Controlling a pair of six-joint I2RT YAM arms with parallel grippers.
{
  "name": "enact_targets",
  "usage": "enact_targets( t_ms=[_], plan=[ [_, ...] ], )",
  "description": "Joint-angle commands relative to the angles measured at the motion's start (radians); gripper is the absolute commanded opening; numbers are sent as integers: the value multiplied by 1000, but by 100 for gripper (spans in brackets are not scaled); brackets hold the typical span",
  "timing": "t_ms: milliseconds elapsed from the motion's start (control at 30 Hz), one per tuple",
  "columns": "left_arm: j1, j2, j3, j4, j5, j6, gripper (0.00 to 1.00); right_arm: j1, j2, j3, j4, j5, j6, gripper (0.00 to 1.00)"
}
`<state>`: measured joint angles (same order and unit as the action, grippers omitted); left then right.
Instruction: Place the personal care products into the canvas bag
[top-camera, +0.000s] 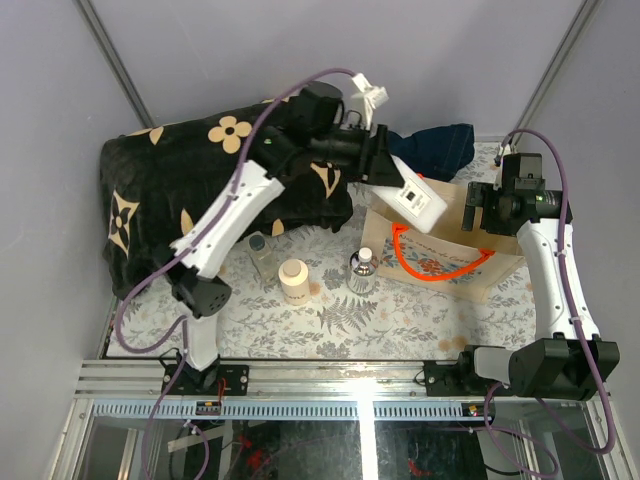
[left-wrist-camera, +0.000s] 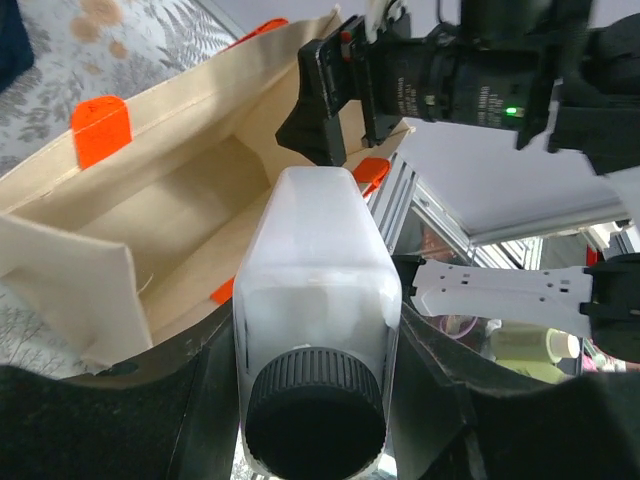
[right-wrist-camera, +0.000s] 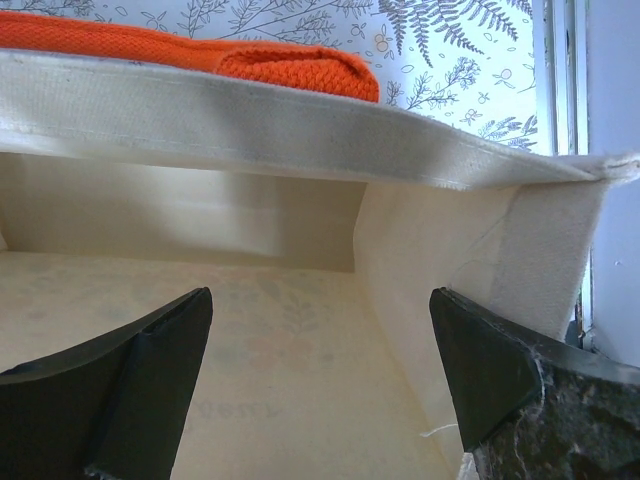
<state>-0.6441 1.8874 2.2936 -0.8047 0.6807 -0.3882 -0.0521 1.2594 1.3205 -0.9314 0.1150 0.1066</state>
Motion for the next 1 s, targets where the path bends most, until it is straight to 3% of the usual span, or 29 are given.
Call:
enact_targets(
  t_ms=[0,400,567,767,967],
  plan=[
    [-37,73,95,169,33,-21,0,6,-19,-11,-1,37,7,97],
    [-47,171,116,168,-146,27,0,6,-42,-42,5,44,-1,97],
    [-75,214,210,18,-300,85,0,6,-38,-48,9,46,-2,97],
    [-99,224,213,-41,-370,93,0,6,-34,-58,15,33,-1,97],
    [-138,252,231,-21,-354,84,0,6,-38,-74,22,23,3,97]
  ],
)
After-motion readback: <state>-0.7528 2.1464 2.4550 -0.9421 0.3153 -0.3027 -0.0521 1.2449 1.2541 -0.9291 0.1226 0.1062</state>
